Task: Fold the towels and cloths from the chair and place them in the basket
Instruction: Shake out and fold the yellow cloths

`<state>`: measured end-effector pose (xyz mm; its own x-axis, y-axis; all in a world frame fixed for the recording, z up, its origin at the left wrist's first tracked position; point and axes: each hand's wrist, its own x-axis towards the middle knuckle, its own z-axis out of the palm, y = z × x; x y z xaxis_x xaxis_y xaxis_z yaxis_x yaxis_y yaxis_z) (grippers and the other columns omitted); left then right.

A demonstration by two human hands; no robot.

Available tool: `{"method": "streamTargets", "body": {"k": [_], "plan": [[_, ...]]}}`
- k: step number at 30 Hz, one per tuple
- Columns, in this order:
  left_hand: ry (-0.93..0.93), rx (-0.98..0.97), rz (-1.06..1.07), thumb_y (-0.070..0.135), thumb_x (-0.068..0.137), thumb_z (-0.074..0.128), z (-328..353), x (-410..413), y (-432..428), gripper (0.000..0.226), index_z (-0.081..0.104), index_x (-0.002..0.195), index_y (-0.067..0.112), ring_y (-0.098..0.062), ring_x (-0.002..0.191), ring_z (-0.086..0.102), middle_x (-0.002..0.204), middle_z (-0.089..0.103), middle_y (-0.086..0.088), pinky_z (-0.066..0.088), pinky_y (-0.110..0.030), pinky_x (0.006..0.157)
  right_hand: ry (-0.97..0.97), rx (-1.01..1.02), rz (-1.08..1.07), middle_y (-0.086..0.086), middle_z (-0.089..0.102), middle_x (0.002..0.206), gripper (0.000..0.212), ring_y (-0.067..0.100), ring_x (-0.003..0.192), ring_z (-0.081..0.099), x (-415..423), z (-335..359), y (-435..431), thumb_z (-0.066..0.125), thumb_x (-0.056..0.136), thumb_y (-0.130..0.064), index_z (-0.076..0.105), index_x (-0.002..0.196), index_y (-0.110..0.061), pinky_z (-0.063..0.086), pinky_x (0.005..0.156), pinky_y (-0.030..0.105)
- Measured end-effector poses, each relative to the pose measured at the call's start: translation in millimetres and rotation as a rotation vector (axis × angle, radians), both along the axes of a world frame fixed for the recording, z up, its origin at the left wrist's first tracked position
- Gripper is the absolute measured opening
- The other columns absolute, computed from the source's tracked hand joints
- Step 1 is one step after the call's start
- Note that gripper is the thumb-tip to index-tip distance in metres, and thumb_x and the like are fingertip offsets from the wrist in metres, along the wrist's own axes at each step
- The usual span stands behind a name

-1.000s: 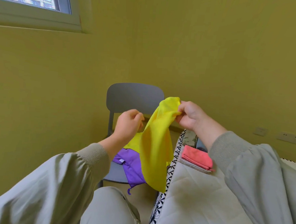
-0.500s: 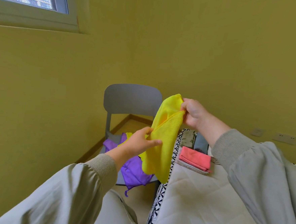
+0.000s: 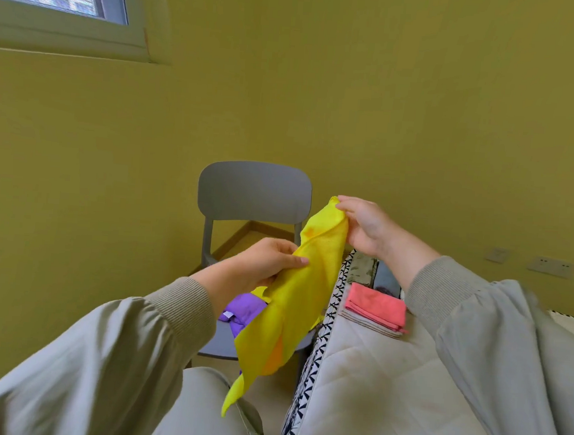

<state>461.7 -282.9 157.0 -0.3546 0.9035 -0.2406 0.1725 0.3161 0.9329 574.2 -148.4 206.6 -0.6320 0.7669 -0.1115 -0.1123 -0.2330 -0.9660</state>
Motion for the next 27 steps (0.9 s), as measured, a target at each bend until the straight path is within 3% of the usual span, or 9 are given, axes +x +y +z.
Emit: {"method": "streamTargets", "body": {"k": [2,4,7,10,14,17,20,23,27], "plan": [[0.102,0.004,0.126,0.03,0.088,0.067,7,3,7,0.033,0.059,0.118,0.017,-0.019,0.096,0.062,0.108,0.063,-0.003,0.053,-0.03,0.081,-0.034,0.008,0.04,0.009,0.055,0.097,0.045,0.019,0.089,0.054,0,-6,3,0.046,0.095,-0.002,0.038,0.138,-0.007,0.047,0.081,0.036],[0.249,0.033,0.221,0.026,0.087,0.068,10,3,14,0.045,0.055,0.128,0.016,-0.021,0.104,0.058,0.116,0.059,-0.004,0.052,-0.031,0.084,-0.146,0.099,0.071,0.008,0.051,0.129,0.051,0.021,0.121,0.047,3,-13,7,0.05,0.094,-0.009,0.035,0.143,-0.016,0.034,0.105,0.041],[0.222,0.105,0.255,0.008,0.092,0.056,18,3,19,0.037,0.059,0.128,0.018,-0.021,0.084,0.057,0.099,0.061,-0.005,0.052,-0.028,0.068,-0.274,0.211,0.174,0.007,0.04,0.146,0.049,0.022,0.137,0.034,12,-20,3,0.049,0.095,-0.009,0.037,0.143,-0.015,0.021,0.113,0.041],[-0.069,0.152,0.369,-0.005,0.093,0.046,23,2,25,0.028,0.069,0.106,0.002,-0.016,0.056,0.052,0.078,0.059,-0.009,0.05,-0.018,0.046,-0.373,0.281,0.279,0.008,0.048,0.136,0.041,0.02,0.132,0.041,23,-30,-9,0.05,0.095,-0.01,0.045,0.136,-0.014,0.027,0.107,0.038],[-0.398,0.211,0.447,-0.009,0.093,0.047,27,-4,28,0.018,0.064,0.092,-0.007,-0.015,0.051,0.061,0.074,0.056,-0.014,0.055,-0.018,0.05,-0.474,0.296,0.334,0.002,0.052,0.122,0.043,0.016,0.118,0.046,29,-55,-18,0.054,0.094,-0.015,0.044,0.136,-0.014,0.035,0.099,0.035],[-0.268,0.156,0.534,-0.006,0.093,0.051,13,-13,25,0.015,0.063,0.101,-0.004,-0.02,0.065,0.059,0.083,0.059,-0.016,0.054,-0.022,0.051,-0.585,0.413,0.201,0.006,0.049,0.132,0.051,0.019,0.121,0.046,27,-80,-14,0.057,0.092,-0.019,0.04,0.14,-0.011,0.036,0.094,0.03],[-0.107,0.058,0.485,0.002,0.092,0.053,-17,-16,28,0.012,0.062,0.099,0.002,-0.02,0.071,0.06,0.093,0.06,-0.017,0.053,-0.027,0.065,-0.621,0.327,0.165,0.01,0.045,0.14,0.053,0.022,0.128,0.044,20,-106,-10,0.055,0.091,-0.021,0.038,0.141,-0.012,0.035,0.095,0.033],[-0.072,0.0,0.383,0.006,0.095,0.048,-48,-12,36,0.017,0.063,0.102,0.007,-0.015,0.068,0.058,0.096,0.062,-0.013,0.048,-0.025,0.062,-0.633,0.278,0.146,0.011,0.046,0.138,0.053,0.023,0.125,0.045,12,-125,-9,0.054,0.092,-0.018,0.038,0.142,-0.01,0.036,0.088,0.031],[-0.052,-0.068,0.321,0.007,0.095,0.043,-82,-14,53,0.023,0.064,0.104,0.008,-0.013,0.066,0.057,0.095,0.061,-0.01,0.044,-0.025,0.059,-0.714,0.315,0.12,0.01,0.05,0.126,0.048,0.024,0.118,0.049,2,-145,0,0.052,0.091,-0.011,0.041,0.138,-0.007,0.04,0.091,0.032]]}}
